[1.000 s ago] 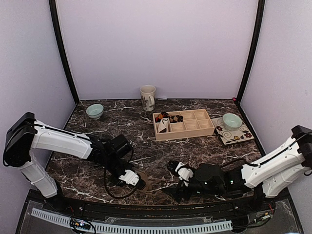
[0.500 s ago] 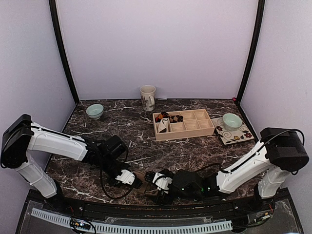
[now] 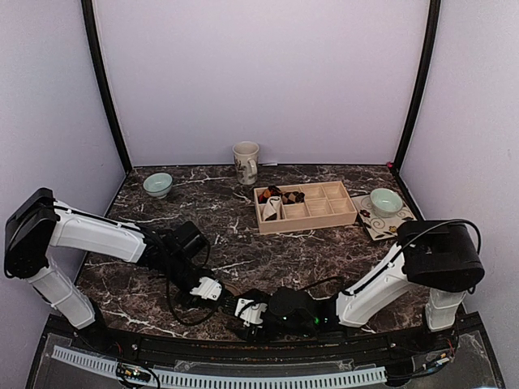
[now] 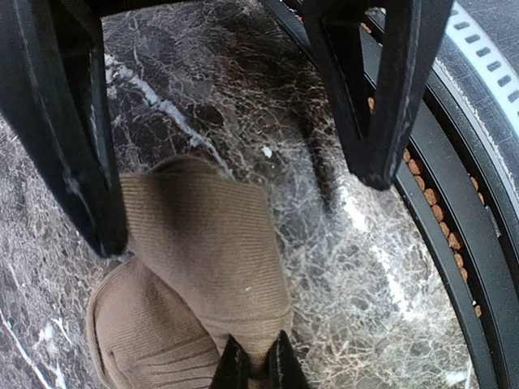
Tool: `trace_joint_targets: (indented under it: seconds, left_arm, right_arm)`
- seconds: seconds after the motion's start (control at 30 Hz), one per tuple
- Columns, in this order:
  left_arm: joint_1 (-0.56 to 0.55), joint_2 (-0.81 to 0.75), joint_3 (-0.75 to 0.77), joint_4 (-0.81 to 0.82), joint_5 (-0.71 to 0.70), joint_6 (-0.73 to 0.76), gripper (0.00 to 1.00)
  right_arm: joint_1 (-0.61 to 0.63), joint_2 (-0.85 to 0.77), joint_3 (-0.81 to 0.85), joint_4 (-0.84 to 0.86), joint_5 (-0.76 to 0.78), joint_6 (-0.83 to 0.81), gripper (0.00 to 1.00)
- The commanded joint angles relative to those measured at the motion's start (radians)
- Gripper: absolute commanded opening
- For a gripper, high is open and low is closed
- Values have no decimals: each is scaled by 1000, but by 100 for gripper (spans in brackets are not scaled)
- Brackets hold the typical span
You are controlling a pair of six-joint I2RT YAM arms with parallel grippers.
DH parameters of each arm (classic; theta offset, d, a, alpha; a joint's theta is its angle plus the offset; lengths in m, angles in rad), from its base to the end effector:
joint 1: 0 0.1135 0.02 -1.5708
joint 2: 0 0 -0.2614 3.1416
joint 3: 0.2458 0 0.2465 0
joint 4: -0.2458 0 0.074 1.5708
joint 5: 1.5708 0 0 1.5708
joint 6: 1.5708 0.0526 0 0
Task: Roll the socks
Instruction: Roll the sock at the center of the board.
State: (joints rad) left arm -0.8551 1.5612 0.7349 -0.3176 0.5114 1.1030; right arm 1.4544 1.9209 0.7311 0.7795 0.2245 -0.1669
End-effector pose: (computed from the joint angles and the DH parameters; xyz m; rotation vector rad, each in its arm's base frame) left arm 0.1599 -0.2231 0.1306 2.2366 1.3260 -0.6039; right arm 0.0545 0.3653 0.1094 -1.3590 1.4977 0.6117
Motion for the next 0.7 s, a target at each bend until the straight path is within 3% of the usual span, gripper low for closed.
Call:
trace_joint_targets:
  seconds: [0.0, 0.1, 0.2, 0.23, 0.3, 0.33, 0.4, 0.53, 0.67]
  left_arm:
    - [7, 23, -3, -80, -17, 8, 0]
    - [7, 19, -14, -72, -28, 15, 0]
    - [7, 6, -29, -57, -34, 17, 0]
    - [7, 1, -34, -54, -35, 17, 0]
    - [7, -5, -43, -45, -43, 20, 0]
    - [7, -7, -48, -39, -48, 23, 0]
    - [7, -12, -56, -38, -48, 33, 0]
    - [7, -14, -58, -40, -44, 36, 0]
    - [7, -19, -54, -41, -39, 44, 0]
  right_arm:
    - [-14, 48, 48, 49, -13, -54, 73]
    - [-33, 68, 60, 46, -27, -52, 63]
    - [-60, 89, 61, 46, -53, -15, 33]
    - [-65, 97, 63, 43, -55, -10, 29]
    - [-65, 113, 65, 43, -46, -11, 32]
    - [-65, 120, 65, 46, -39, -11, 41]
    - [-63, 133, 71, 43, -20, -10, 49]
    - [-63, 149, 77, 0, -33, -15, 49]
    - [-65, 158, 68, -24, -30, 5, 43]
